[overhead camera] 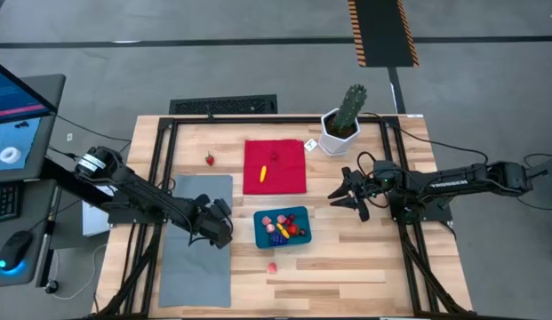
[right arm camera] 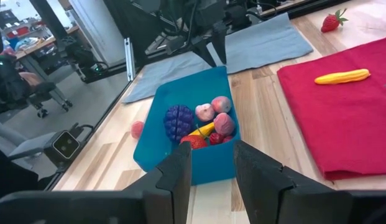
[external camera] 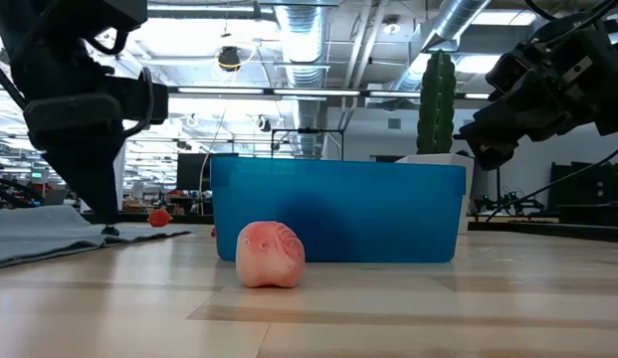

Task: Pick and placing Produce into tupperware
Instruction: Put the blueberry into the blue bin

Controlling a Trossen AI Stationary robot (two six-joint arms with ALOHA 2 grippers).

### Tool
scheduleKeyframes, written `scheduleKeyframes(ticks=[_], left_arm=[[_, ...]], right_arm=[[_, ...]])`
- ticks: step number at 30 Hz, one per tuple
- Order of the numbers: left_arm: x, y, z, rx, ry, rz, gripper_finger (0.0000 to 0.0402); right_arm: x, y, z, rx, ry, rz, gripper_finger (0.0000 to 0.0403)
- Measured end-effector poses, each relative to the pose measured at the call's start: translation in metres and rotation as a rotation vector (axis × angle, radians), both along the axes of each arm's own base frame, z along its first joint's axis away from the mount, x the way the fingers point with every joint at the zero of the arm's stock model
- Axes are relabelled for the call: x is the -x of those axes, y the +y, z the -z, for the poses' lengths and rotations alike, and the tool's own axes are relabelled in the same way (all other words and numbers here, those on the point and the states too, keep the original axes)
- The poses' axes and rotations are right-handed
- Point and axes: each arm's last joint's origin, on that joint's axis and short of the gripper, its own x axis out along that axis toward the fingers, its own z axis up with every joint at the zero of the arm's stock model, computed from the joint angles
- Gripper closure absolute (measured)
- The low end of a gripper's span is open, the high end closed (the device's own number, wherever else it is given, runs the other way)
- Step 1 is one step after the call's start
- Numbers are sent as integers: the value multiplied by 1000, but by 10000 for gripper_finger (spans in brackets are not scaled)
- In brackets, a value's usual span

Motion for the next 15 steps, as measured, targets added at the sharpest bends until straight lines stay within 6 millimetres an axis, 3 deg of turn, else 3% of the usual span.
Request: scheduleKeyframes(ticks=[15], left_arm=[[0,3,6,19,-15,6,297]], right_arm=[[0,0,0,1,-4,0,260]])
